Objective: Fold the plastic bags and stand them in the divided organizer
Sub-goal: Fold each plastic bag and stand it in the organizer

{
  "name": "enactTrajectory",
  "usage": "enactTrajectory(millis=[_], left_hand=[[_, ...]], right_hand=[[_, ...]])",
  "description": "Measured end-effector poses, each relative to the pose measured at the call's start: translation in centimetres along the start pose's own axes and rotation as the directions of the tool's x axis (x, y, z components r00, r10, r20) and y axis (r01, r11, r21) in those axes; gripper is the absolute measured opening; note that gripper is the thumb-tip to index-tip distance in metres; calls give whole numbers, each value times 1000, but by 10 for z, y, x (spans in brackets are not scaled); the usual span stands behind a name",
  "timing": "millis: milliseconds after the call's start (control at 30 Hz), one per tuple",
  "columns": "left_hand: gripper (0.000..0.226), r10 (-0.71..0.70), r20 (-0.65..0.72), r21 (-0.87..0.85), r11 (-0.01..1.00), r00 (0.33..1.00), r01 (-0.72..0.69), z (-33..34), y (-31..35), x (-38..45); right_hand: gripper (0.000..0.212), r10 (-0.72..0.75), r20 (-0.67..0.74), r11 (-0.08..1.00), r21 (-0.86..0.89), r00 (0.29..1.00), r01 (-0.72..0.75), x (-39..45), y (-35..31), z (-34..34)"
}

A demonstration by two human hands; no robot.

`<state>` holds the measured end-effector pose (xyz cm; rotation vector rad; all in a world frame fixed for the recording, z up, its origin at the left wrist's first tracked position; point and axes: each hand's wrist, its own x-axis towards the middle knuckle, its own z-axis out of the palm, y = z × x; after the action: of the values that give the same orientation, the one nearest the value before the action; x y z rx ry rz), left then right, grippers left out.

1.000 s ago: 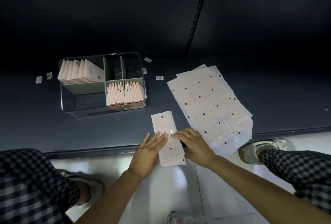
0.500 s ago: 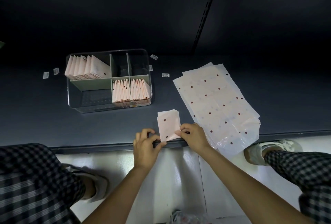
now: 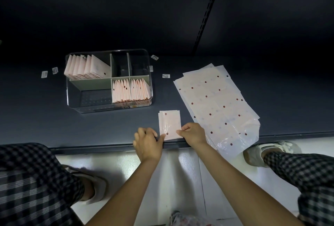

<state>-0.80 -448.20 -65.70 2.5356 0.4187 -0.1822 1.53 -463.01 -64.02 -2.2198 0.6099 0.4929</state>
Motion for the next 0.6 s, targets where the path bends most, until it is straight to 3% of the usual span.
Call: enactTrajectory(millis=[33,100,167,200,233,267,367,600], left_hand=[[27,36,-29,9,999,999,-36,-2,2,-1],[36,291,-63,56,956,955,-288,-3,1,0],[57,630,85,174,754,772,-634,-3,-3,7],[63,703,206,230,642,681,-732,-5,-7,12],[61,704,314,247,588,638,-770,-5,-11,16],[58,671,382,248,588,635,-770,-5,-17,20],[64,614,476,299,561,630,-772,-3,-27,27],[71,581,469,359,564,666,-744,0,-23,25]], right_hand=[[14,9,-3,1000,1,1000,-9,0,-1,0],[14,23,-3,1000,-5,1000,-23,1,-2,0],[14,35,5,999,-8,999,-35,2,-4,0],[14,37,8,999,-12,999,-36,2,-4,-1],[13,37,8,999,-14,999,-37,2,-5,-1],[13,37,6,999,-12,999,-37,2,-5,-1],[18,49,-8,999,-5,999,-49,-1,-4,-1],[23,94,-33,980,180,995,-87,-13,2,-2]])
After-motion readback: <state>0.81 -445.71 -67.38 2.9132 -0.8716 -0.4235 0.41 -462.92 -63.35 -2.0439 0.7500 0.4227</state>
